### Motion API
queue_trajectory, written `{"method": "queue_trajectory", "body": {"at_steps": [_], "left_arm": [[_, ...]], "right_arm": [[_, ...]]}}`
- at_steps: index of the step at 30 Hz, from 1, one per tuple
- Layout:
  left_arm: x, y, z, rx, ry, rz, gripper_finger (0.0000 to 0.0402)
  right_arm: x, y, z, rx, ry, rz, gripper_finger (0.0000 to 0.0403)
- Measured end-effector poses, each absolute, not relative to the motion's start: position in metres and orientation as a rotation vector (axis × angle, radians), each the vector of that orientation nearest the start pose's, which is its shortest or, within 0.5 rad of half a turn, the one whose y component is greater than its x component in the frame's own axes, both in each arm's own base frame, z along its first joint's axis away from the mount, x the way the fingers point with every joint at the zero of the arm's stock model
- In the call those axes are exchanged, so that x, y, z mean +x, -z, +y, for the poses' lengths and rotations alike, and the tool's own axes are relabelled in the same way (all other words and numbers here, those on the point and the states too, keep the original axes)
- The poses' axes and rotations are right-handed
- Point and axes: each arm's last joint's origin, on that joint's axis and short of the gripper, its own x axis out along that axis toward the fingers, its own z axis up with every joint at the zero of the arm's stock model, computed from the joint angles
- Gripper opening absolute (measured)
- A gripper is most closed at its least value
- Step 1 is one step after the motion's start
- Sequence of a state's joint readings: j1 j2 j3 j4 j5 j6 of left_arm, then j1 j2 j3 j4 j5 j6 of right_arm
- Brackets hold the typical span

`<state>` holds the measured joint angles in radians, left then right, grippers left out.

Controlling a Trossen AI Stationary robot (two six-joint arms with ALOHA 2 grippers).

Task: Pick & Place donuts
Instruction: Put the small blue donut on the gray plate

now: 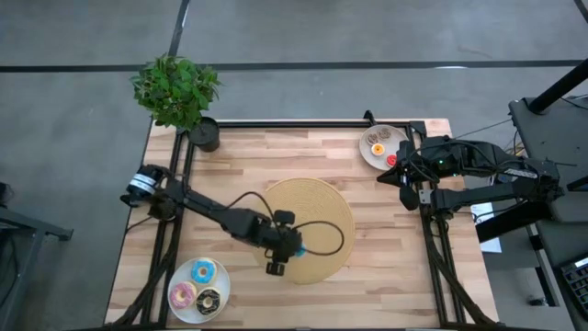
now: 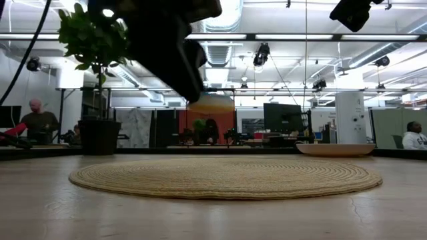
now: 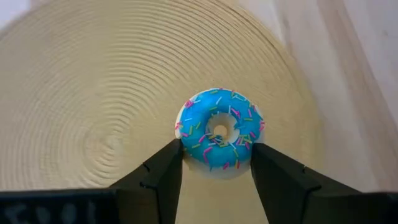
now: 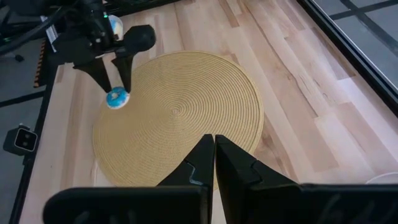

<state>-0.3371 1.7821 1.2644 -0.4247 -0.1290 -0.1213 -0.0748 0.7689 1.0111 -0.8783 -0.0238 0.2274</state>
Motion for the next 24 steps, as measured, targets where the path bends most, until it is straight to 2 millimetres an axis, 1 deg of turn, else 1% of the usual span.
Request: {"method": "queue_trajectory", "body": {"at_steps": [5,14,20,24], "left_arm": [[0.367,-0.227,-0.100,0.113,0.099,0.895,0.0158],[0.385,-0.252,-0.060,0.053,0.000,0.821,0.0158],[0.394,-0.269,-0.029,0.013,-0.076,0.768,0.0158],[0.398,-0.281,-0.012,-0.006,-0.115,0.732,0.0158]], "right_arm": [[0.131,-0.347,-0.009,0.247,0.120,0.628,0.0009],[0.131,-0.347,-0.009,0.225,0.113,0.627,0.0009],[0.131,-0.347,-0.009,0.192,0.102,0.629,0.0009],[0.131,-0.347,-0.009,0.190,0.102,0.629,0.0009]]}}
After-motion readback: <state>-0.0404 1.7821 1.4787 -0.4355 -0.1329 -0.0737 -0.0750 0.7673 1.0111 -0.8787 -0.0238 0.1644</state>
